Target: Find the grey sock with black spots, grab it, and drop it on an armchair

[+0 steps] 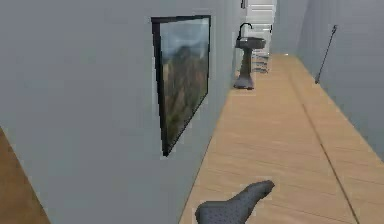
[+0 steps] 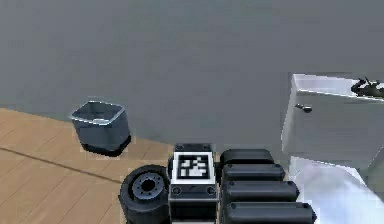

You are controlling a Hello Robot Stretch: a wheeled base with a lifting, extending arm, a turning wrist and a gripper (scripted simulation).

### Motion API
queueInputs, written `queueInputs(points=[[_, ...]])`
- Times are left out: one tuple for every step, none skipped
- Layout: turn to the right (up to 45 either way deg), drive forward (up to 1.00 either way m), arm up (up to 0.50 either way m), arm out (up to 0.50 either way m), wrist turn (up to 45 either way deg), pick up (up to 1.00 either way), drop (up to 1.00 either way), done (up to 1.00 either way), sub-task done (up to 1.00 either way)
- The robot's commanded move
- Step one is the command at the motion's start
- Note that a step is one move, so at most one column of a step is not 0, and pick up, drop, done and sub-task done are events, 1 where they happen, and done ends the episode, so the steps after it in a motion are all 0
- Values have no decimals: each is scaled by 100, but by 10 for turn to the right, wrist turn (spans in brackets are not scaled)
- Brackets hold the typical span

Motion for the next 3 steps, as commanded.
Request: queueInputs(points=[[450,0,0,0,0,0,0,0,0],[450,0,0,0,0,0,0,0,0],[0,10,0,0,0,0,0,0,0]])
